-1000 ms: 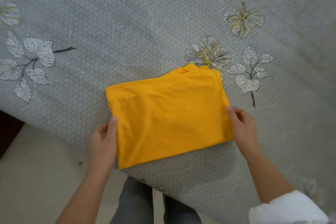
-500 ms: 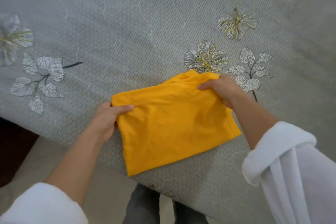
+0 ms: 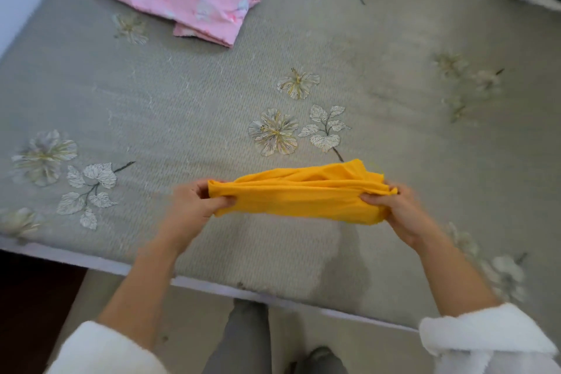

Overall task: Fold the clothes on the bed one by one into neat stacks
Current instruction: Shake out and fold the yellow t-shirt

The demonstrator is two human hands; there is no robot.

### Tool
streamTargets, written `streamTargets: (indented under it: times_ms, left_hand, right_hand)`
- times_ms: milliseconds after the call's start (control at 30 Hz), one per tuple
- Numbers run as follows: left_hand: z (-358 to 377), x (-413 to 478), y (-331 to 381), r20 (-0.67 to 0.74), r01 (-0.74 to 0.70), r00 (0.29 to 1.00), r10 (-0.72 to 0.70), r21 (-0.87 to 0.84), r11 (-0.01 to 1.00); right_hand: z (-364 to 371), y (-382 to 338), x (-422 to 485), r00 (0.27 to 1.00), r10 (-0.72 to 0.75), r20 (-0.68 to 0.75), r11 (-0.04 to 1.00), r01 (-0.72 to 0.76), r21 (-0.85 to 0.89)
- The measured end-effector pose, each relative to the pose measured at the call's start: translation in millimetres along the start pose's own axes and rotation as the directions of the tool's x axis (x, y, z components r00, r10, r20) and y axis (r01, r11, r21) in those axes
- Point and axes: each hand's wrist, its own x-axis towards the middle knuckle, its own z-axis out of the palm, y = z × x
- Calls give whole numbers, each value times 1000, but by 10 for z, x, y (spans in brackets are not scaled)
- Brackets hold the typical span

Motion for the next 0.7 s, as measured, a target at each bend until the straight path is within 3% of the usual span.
streamTargets:
  times_ms: [233, 400, 700]
  left_hand:
    - [1196, -773, 376, 135, -173, 978, 159, 92, 981]
    - [2336, -1448, 520, 284, -270, 932, 224, 137, 953]
    - [4530, -2479, 860, 643, -424, 733, 223, 174, 889]
  right_hand:
    - [-1200, 440, -1405, 965, -147, -219, 985, 164, 62]
    - [-2236, 1005, -2549, 908, -136, -397, 972, 201, 125]
    - [-3939, 1859, -4134, 747, -44, -664, 915, 297, 274]
